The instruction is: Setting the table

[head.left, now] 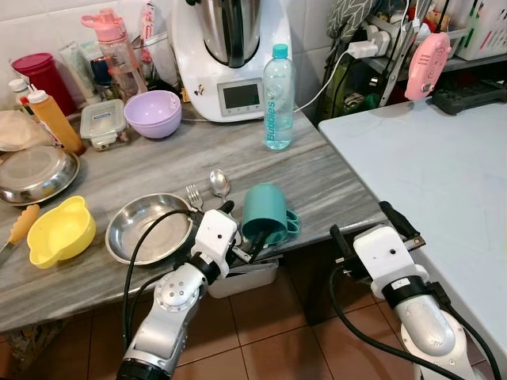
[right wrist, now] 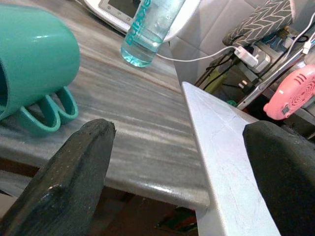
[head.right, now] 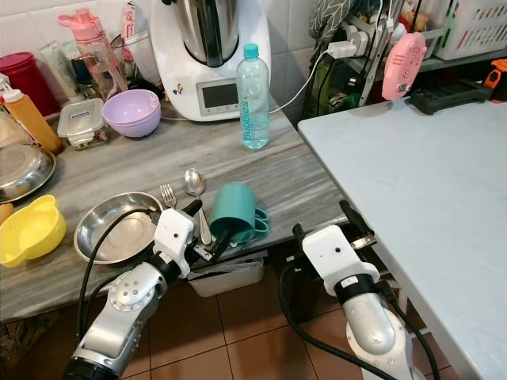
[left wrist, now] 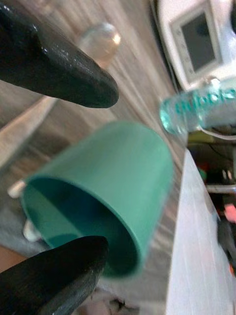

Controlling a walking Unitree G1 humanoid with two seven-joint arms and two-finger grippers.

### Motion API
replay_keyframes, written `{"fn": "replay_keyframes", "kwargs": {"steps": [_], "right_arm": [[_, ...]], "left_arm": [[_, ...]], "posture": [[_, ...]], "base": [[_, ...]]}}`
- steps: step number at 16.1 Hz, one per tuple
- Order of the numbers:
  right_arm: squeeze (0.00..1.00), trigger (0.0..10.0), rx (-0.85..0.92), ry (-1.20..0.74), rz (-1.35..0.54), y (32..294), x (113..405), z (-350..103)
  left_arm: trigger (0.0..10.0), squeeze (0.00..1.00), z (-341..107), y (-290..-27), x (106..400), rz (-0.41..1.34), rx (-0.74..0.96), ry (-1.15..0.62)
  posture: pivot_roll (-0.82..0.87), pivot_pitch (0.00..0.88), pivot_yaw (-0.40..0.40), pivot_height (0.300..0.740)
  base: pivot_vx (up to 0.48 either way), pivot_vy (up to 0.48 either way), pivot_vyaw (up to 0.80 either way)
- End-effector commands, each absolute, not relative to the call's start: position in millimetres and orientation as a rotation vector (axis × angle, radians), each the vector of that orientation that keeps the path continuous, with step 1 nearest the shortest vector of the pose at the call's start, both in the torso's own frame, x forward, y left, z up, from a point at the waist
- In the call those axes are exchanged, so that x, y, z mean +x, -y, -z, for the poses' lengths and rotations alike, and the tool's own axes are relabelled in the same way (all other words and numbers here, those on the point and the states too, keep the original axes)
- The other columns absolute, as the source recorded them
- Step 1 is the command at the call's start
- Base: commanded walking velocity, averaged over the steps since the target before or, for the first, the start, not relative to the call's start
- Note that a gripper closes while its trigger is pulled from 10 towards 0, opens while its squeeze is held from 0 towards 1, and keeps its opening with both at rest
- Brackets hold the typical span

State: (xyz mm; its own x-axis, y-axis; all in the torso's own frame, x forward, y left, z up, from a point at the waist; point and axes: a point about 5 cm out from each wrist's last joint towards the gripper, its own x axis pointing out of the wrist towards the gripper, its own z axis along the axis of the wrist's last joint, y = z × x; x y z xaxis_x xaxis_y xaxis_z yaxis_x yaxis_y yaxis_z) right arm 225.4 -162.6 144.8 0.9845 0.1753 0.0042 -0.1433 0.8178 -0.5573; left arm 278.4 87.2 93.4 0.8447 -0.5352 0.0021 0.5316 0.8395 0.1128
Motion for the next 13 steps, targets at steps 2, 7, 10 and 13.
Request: {"fn": "replay_keyframes", "kwargs": {"steps": [2,7,10,13], "right_arm": [[0.0,10.0,-0.585,0.081,-0.164,160.1,225.8,-151.8],[0.0,10.0,-0.584,0.085,-0.166,158.6,227.8,-151.7],[0.0,10.0,-0.584,0.087,-0.164,159.2,229.2,-152.1],[0.0,10.0,-0.581,0.089,-0.161,159.6,230.6,-152.5]], "left_arm": [[0.0,0.0,-90.8,-93.4,281.4,0.517,0.125,0.035],[0.0,0.0,-86.3,-96.7,286.3,0.482,0.132,0.022],[0.0,0.0,-85.8,-96.3,287.9,0.467,0.13,0.022],[0.0,0.0,-85.7,-95.8,289.0,0.461,0.13,0.02]], "posture": [[-0.21,0.062,0.087,0.74],[-0.21,0.055,0.086,0.74],[-0.21,0.054,0.087,0.74],[-0.21,0.053,0.088,0.74]], "base": [[0.0,0.0,0.0],[0.0,0.0,0.0],[0.0,0.0,0.0],[0.0,0.0,0.0]]}}
